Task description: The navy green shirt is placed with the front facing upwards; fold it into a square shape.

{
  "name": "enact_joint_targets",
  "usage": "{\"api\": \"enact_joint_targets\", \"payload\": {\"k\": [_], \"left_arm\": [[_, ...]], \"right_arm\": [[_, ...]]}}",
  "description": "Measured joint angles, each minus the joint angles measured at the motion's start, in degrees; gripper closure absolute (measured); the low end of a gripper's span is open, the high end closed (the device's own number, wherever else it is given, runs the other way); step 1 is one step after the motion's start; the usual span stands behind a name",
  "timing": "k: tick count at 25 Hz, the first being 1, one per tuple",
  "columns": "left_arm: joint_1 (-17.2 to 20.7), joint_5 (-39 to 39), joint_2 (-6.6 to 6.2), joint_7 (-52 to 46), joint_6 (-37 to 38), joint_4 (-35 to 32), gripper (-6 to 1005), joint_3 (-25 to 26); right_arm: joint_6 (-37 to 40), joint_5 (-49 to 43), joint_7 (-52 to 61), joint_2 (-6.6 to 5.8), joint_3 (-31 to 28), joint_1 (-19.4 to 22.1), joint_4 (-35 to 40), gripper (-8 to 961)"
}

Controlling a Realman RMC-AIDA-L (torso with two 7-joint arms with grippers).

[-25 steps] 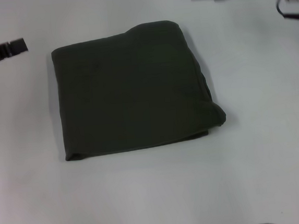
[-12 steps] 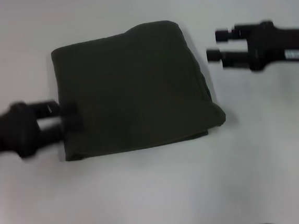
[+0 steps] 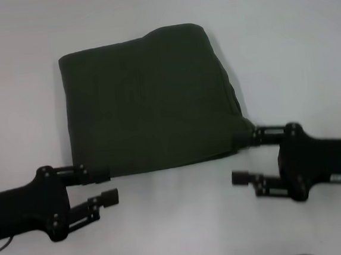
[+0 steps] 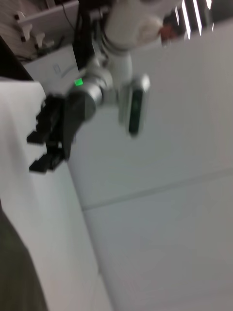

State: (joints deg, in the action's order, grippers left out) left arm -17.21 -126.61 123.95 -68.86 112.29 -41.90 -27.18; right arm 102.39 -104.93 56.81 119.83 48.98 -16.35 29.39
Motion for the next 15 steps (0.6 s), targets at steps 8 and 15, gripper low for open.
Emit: {"api": "enact_joint_targets", "payload": {"k": [8, 15], "left_arm": [[-1.56, -0.62, -0.09, -1.92, -0.20, 2.72, 578, 0.08], [0.03, 0.25, 0.43, 1.56, -0.99, 3.71, 504, 0.35]], "right_arm": [[0.49, -2.23, -3.60, 0.23, 0.68, -0.42, -3.14, 329], [0.67, -2.24, -3.37, 0.29, 1.03, -0.53, -3.46, 329]]}}
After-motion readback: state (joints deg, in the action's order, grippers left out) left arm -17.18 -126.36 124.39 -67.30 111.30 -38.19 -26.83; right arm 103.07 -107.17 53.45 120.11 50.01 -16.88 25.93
